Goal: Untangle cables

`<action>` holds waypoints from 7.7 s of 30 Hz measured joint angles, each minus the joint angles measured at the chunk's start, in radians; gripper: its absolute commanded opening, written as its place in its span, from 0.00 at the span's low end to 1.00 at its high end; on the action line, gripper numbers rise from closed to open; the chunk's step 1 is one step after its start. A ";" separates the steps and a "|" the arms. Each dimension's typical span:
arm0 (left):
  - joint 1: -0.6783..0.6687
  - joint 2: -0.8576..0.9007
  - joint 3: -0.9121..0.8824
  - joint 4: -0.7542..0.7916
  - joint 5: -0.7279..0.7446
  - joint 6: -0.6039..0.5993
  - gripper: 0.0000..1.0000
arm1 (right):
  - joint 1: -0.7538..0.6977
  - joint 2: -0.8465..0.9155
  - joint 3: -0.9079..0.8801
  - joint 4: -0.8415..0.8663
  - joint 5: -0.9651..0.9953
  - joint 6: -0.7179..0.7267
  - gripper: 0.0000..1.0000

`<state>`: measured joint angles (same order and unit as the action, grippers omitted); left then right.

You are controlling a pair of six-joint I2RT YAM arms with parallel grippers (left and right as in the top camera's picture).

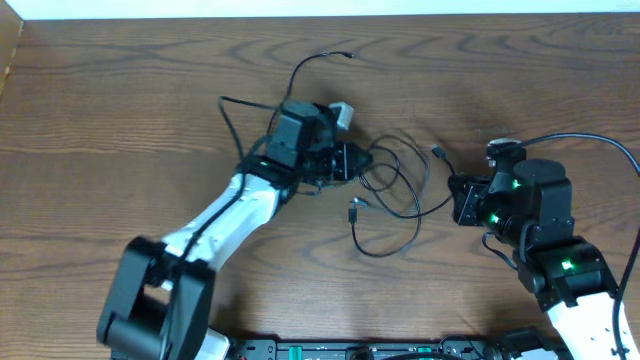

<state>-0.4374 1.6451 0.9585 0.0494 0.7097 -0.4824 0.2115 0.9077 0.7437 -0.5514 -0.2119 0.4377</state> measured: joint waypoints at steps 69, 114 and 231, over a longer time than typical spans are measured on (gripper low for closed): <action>-0.017 -0.117 -0.001 0.014 0.377 -0.098 0.08 | 0.132 0.474 0.004 0.501 -0.226 -0.042 0.01; -0.034 -0.117 -0.013 -0.129 0.361 0.027 0.45 | -0.003 0.413 0.025 0.164 0.177 0.078 0.01; -0.329 -0.082 -0.013 -0.088 -0.564 0.034 0.12 | -0.095 0.387 0.025 0.144 -0.024 0.091 0.01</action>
<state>-0.7662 1.5635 0.9459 -0.0387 0.1459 -0.4488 0.1162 1.2949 0.7685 -0.4072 -0.2363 0.5285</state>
